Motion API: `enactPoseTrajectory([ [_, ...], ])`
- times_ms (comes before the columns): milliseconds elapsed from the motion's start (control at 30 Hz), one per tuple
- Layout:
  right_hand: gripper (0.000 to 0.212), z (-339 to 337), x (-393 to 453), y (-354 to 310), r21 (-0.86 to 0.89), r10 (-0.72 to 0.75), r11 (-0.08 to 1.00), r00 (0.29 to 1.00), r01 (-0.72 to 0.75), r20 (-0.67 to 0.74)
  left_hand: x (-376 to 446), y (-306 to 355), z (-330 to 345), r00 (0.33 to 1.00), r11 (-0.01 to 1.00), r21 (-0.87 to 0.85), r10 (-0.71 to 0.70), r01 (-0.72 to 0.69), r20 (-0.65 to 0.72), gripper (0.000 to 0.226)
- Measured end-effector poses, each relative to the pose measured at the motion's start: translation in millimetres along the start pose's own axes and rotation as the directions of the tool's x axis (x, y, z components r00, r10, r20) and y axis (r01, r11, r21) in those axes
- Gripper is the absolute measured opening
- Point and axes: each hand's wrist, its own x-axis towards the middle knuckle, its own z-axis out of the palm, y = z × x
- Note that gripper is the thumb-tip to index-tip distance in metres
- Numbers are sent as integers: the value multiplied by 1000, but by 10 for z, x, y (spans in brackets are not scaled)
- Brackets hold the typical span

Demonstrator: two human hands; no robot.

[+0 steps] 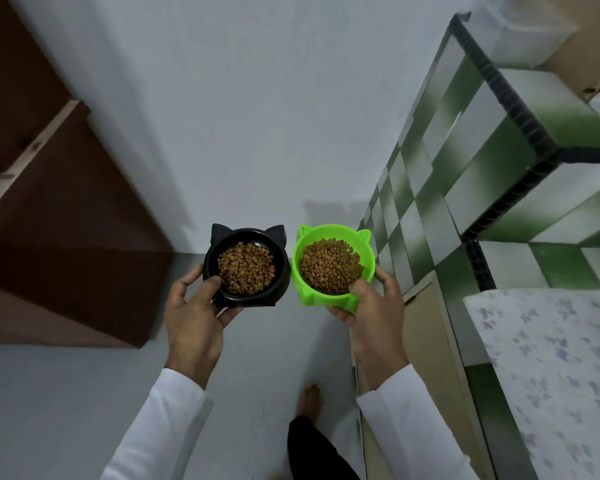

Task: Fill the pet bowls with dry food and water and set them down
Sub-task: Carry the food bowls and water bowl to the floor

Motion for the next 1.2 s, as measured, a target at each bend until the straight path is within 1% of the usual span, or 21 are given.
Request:
enactPoseTrajectory([
  [200,55,264,644,-97,-8,15,1000,1000,-15,22,539,-115,375,1000,1000,-4,-5,5,-31,40],
  [333,56,401,999,-137,-9,24,1000,999,-24,21,852,-228,581,998,1000,-2,-15,15,-54,35],
  [500,57,554,1489,-62,-29,58,998,998,-58,8,1286,-393,800,996,999,-10,-53,53,-72,39],
  [633,59,671,1916,89,-16,96,995,995,-96,-1,1683,-573,913,994,997,-11,-78,78,-75,34],
  [867,59,737,2836,649,-13,119,993,993,-119,-28,2536,-1217,971,992,994,30,-103,106,-76,32],
  [1033,59,671,3542,1249,-6,127,992,991,-128,-36,3160,-1899,909,987,992,33,-117,121,-106,38],
  [1200,58,560,4267,1918,-34,140,989,989,-142,-45,3821,-2674,765,984,989,45,-132,138,-117,40],
])
